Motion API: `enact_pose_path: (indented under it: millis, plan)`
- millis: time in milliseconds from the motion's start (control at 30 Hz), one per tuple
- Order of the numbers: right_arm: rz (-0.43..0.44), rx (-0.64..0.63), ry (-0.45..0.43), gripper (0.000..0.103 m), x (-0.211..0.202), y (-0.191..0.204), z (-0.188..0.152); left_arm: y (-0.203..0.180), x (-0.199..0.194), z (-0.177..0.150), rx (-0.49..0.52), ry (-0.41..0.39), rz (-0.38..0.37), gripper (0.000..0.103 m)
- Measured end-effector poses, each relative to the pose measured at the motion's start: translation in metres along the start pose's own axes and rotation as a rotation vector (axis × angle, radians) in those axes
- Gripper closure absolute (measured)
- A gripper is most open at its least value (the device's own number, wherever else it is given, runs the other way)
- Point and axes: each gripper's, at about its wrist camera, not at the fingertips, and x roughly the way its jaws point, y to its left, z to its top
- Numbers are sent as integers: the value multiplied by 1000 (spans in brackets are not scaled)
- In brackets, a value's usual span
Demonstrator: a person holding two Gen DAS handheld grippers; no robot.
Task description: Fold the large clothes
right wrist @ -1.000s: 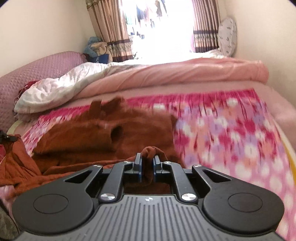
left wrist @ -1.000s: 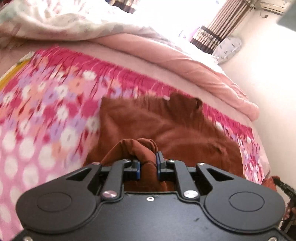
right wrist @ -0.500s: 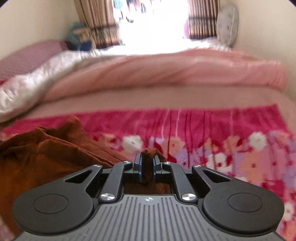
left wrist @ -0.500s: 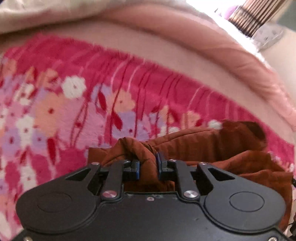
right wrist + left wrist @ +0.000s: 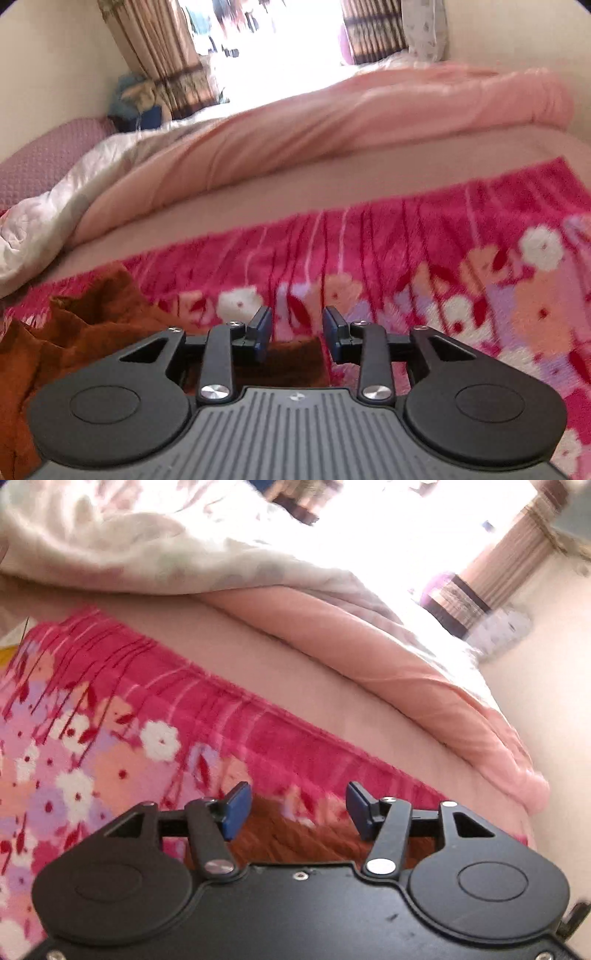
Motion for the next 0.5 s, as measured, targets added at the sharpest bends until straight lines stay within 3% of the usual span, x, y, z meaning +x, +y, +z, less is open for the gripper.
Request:
enact_pose_path:
  millis: [67,167,300,400,500]
  plan:
    - [-13,-30,-41,64,-18,9,3,-31,-11,-25,123,15,-4,46]
    - [-19,-96,-143,64,-54,31,6,-82,-17,-80,367,22,69,44]
    - [81,-131,-171,59,-89,64,-12,-119,1,-150,574,60,130,43]
    - [165,-156,-109,59,-92,89,-44,-130,28,-182,579,94,153,43]
    - [220,-202,1,60,-76,110,-70,-130,51,-202,514,127,99,41]
